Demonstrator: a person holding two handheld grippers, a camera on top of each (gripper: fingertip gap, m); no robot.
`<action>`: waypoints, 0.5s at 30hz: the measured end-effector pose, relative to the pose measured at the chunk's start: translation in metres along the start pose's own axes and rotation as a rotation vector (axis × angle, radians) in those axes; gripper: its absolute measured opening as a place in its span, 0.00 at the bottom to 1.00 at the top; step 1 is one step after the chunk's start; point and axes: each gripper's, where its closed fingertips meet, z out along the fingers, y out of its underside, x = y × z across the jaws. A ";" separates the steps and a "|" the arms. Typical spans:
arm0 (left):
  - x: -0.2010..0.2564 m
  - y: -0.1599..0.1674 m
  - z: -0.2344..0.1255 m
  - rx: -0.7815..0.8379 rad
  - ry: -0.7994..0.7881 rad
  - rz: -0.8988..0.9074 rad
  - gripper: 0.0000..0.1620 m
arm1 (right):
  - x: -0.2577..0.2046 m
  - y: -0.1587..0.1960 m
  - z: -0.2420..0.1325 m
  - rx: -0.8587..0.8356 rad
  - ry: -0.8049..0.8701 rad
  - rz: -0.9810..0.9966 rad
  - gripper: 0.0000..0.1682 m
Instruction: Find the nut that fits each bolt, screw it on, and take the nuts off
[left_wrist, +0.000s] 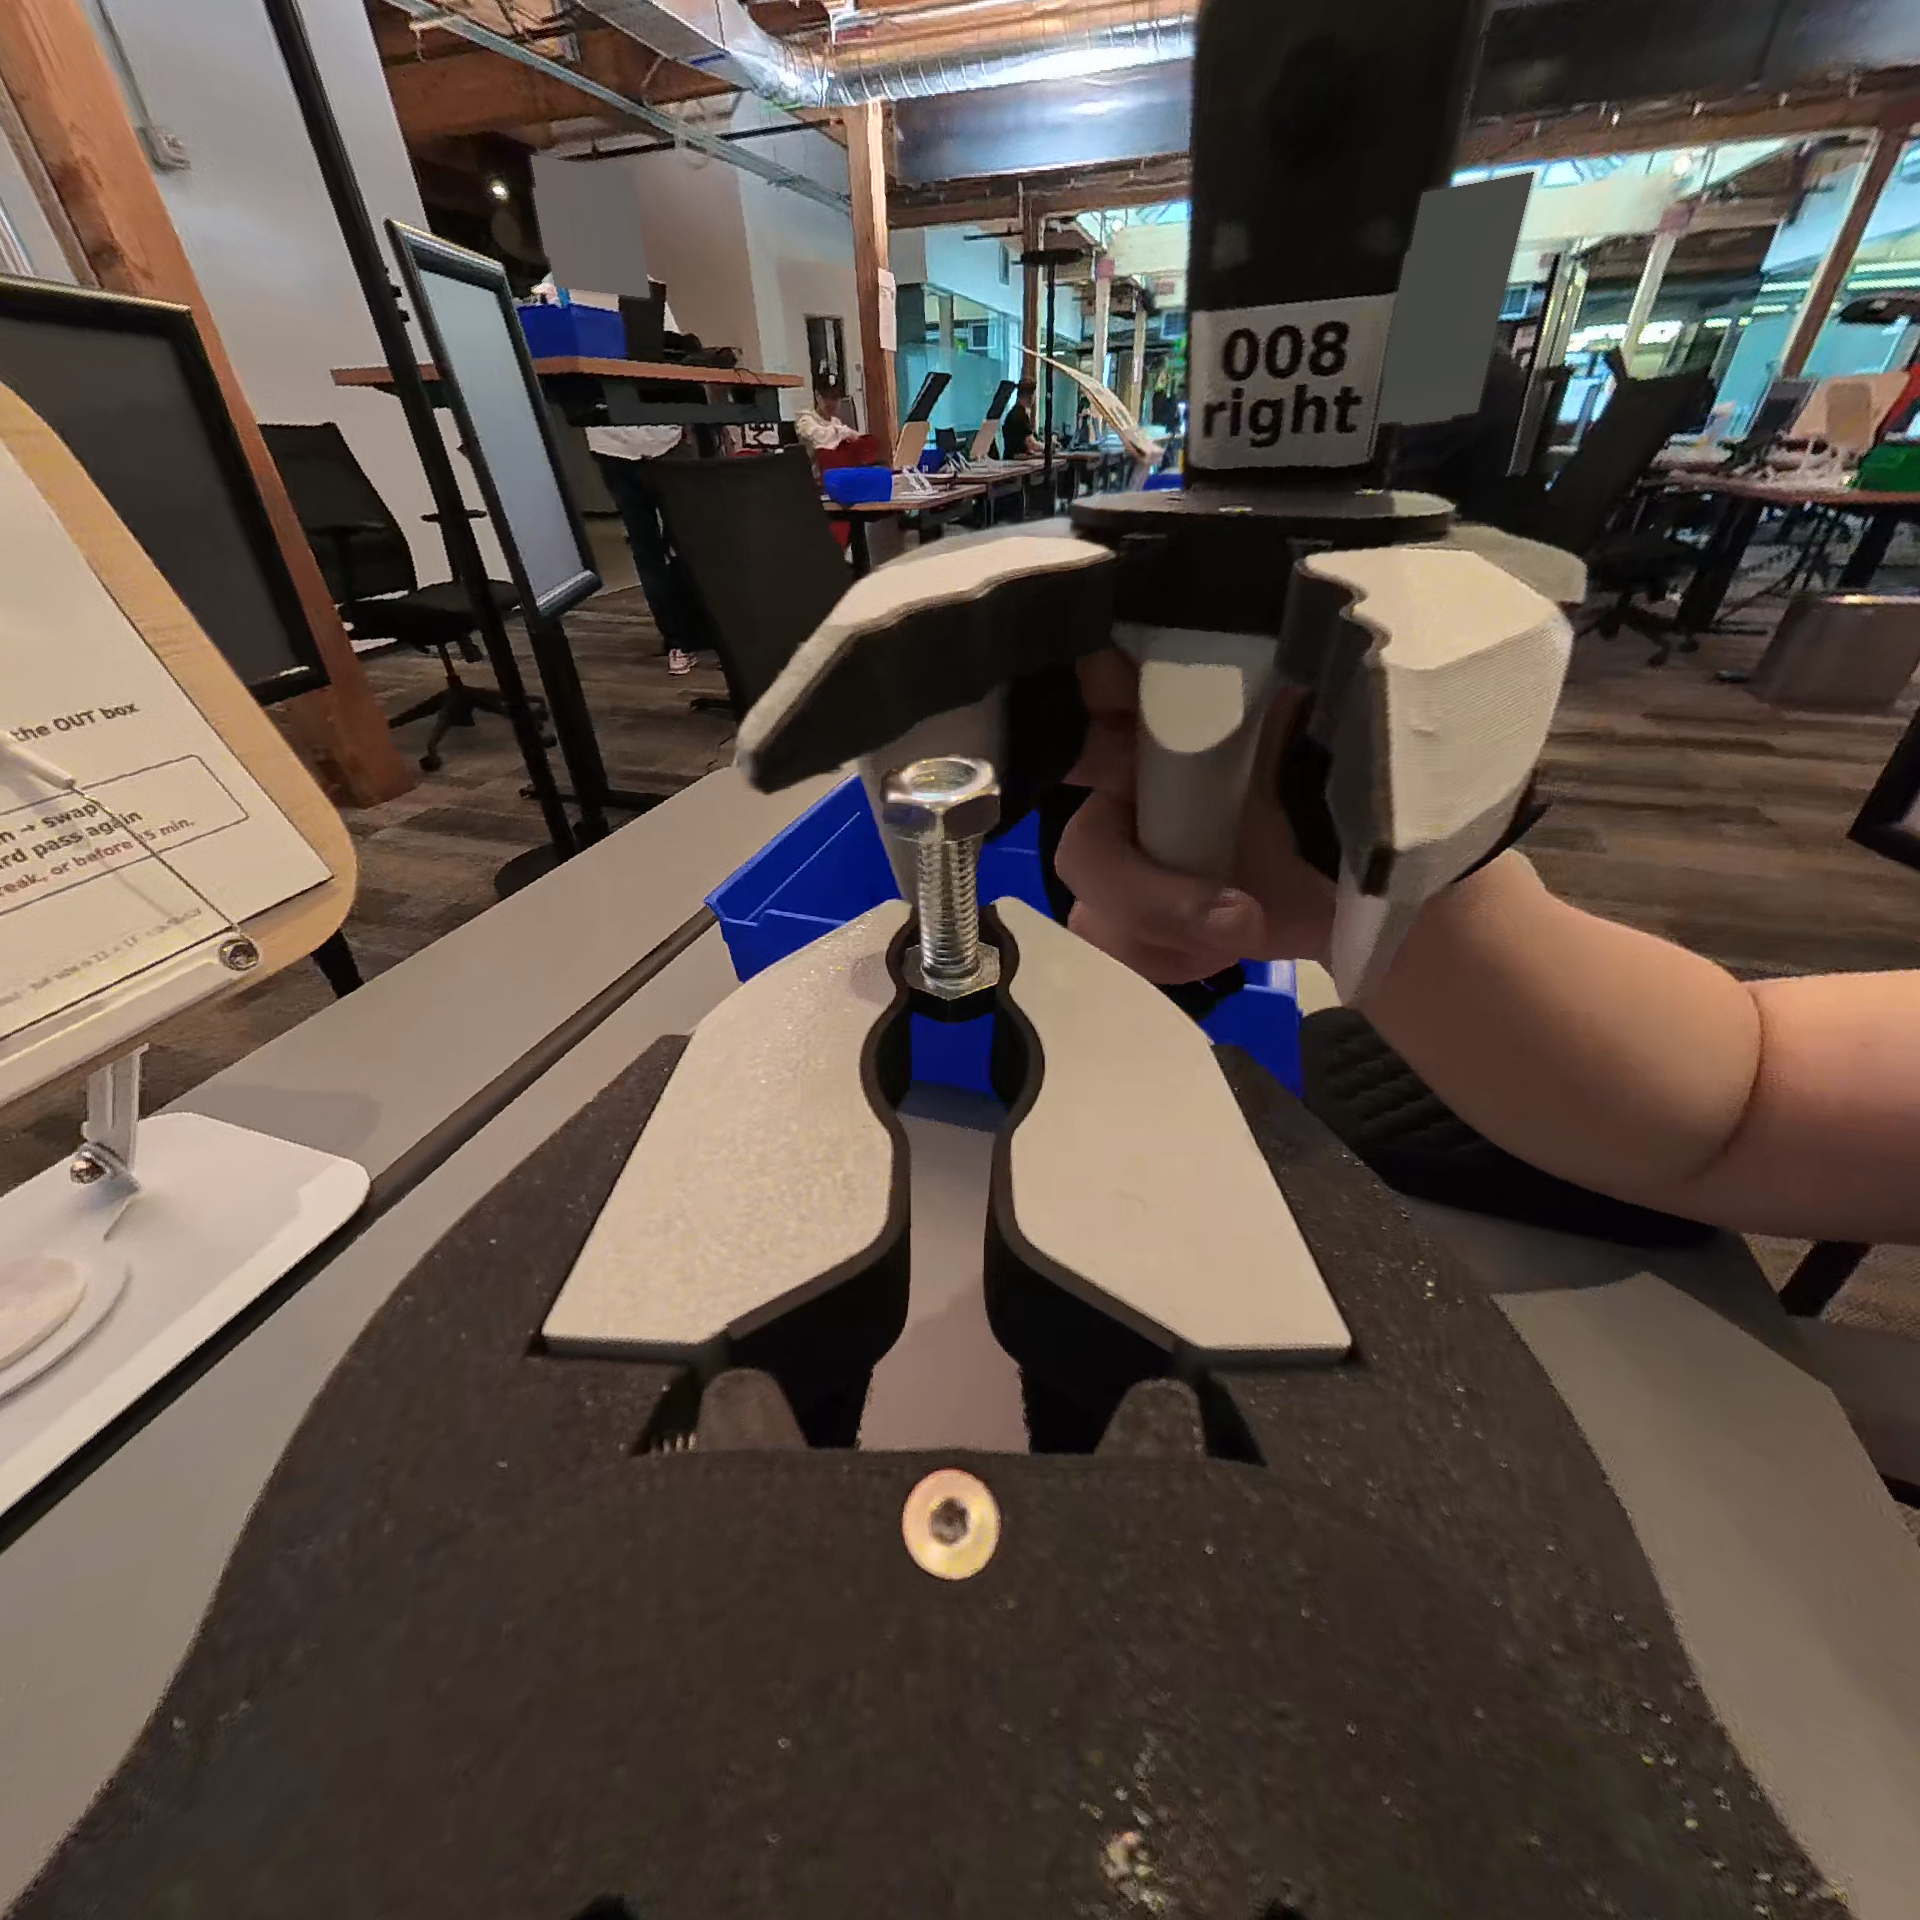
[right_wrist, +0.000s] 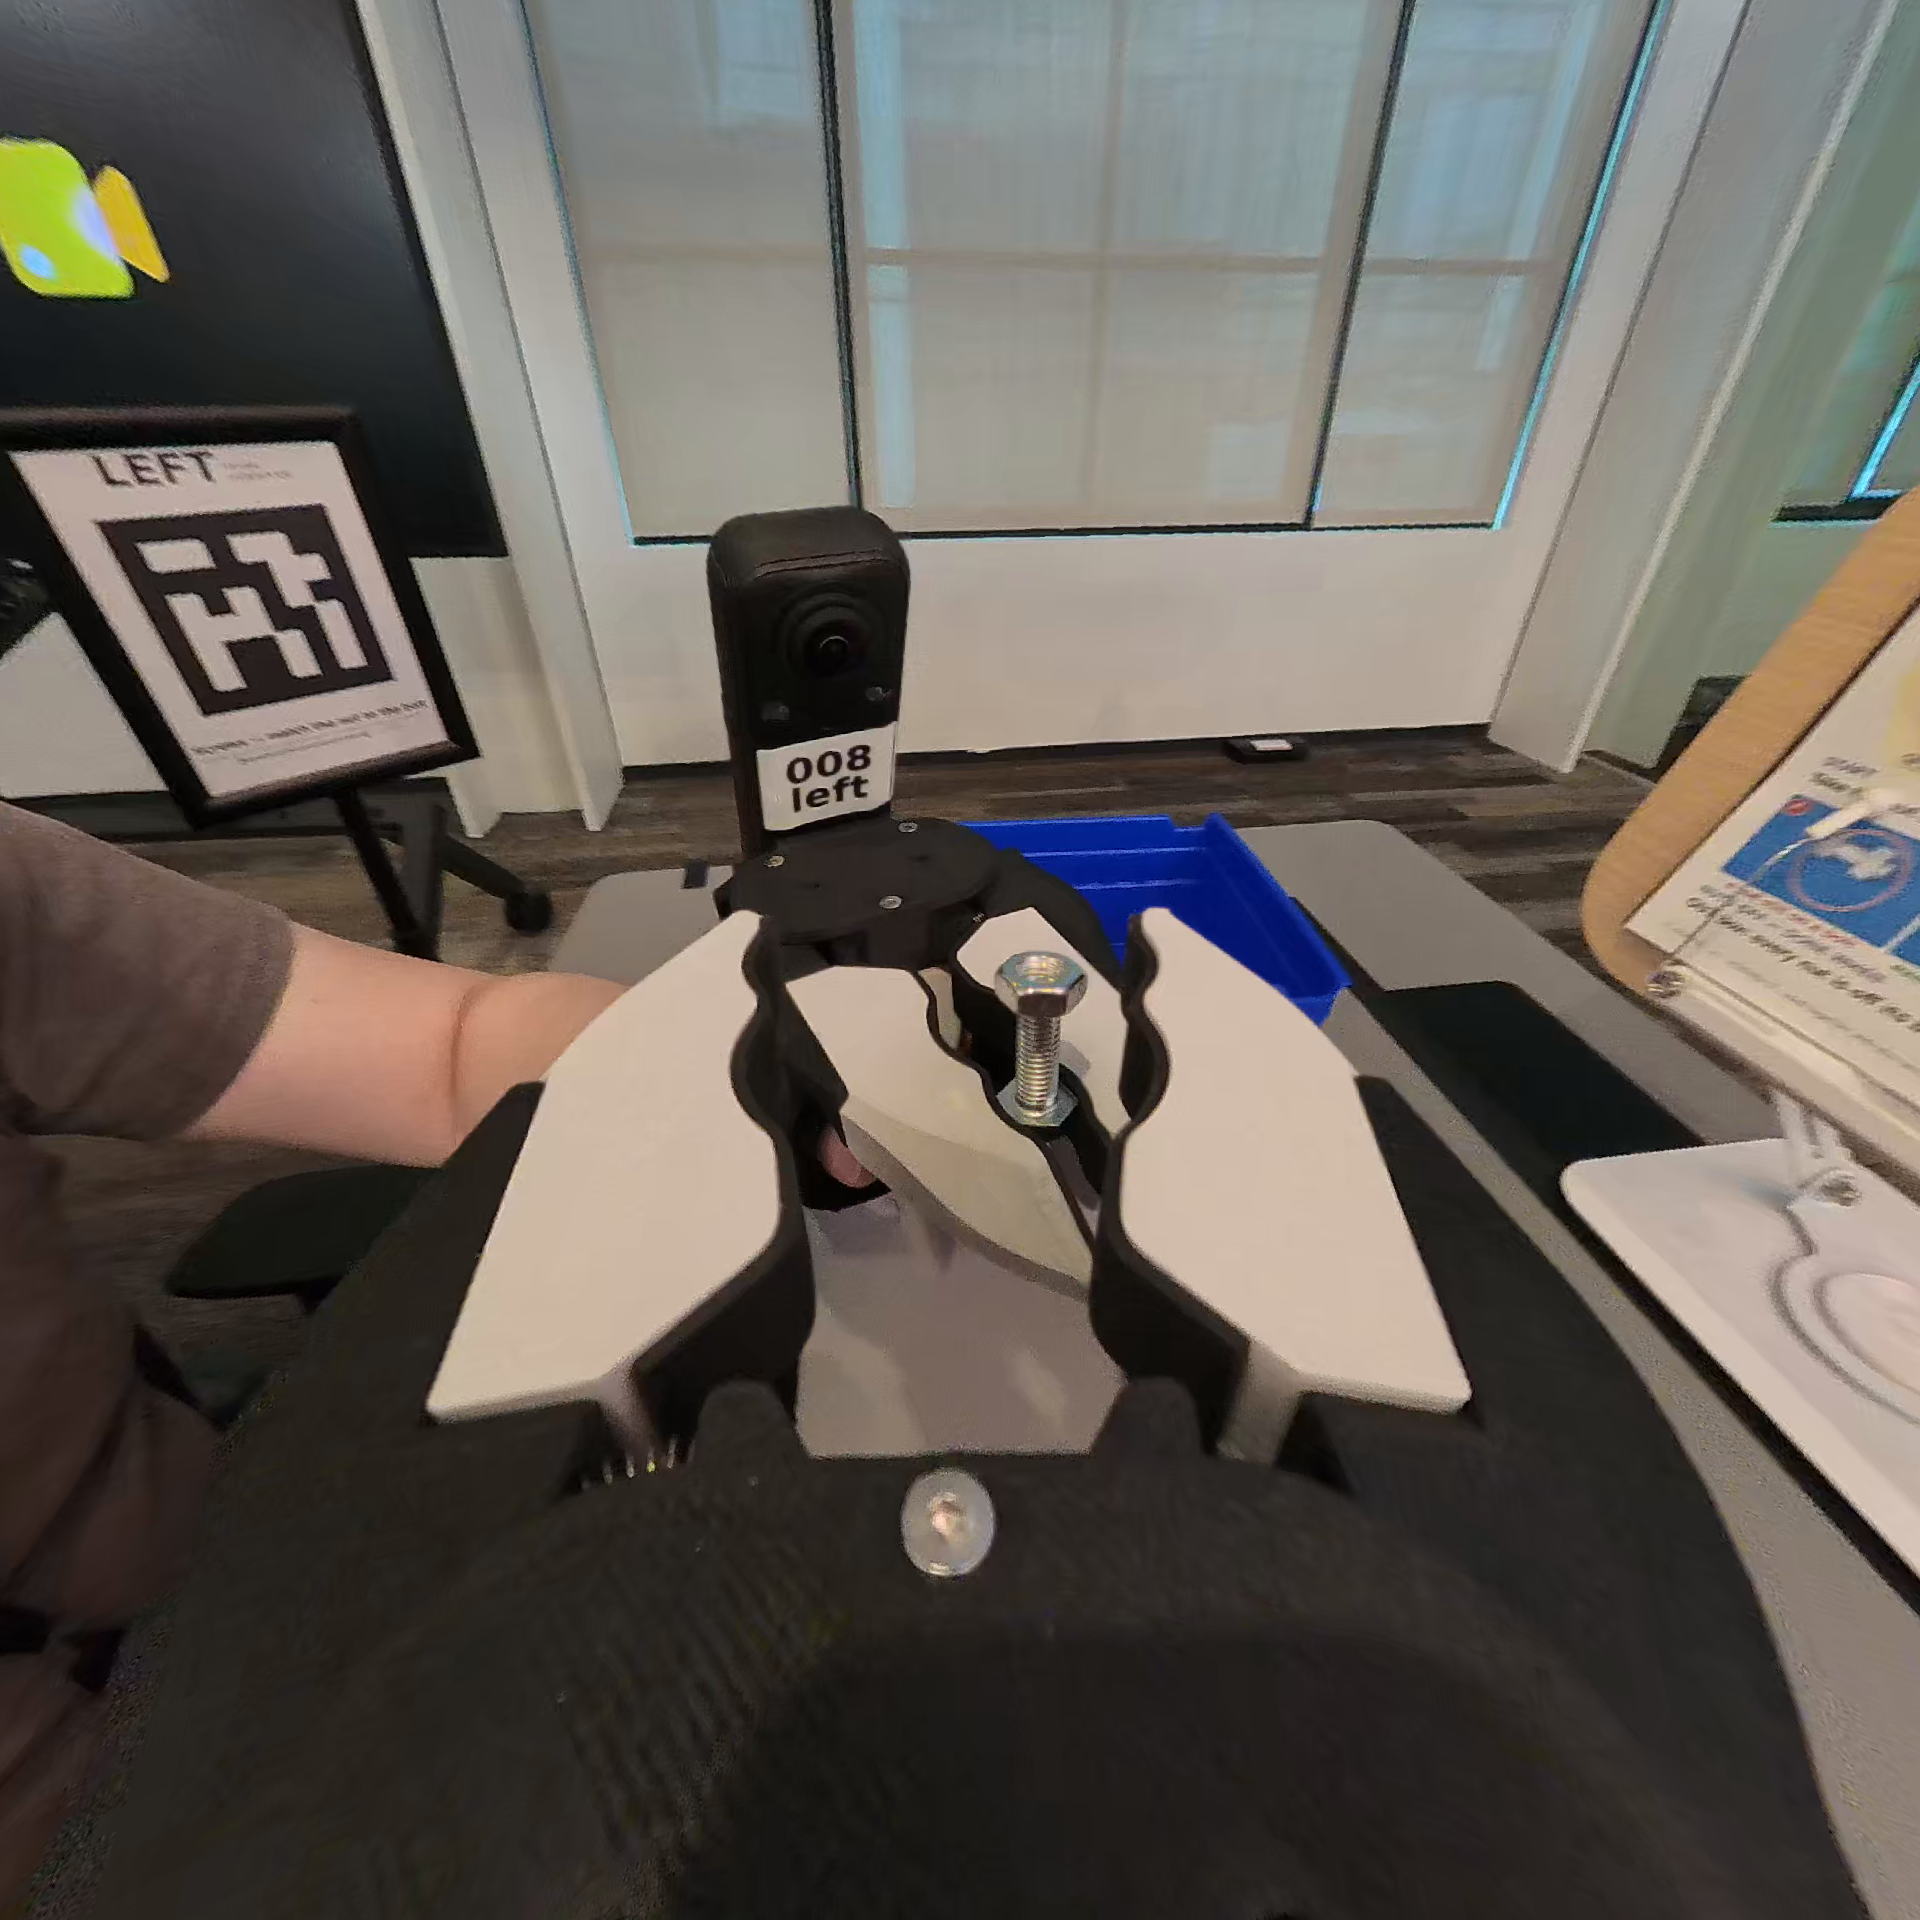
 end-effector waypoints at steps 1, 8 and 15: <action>0.001 0.000 0.000 -0.003 -0.003 0.009 0.06 | -0.001 0.001 0.001 -0.001 -0.014 0.016 0.39; 0.001 0.000 0.001 -0.007 -0.007 0.011 0.06 | -0.002 0.008 0.004 -0.050 0.004 -0.030 0.39; -0.003 0.002 0.000 -0.018 -0.018 0.005 0.06 | -0.002 0.014 0.007 -0.102 0.037 -0.123 0.38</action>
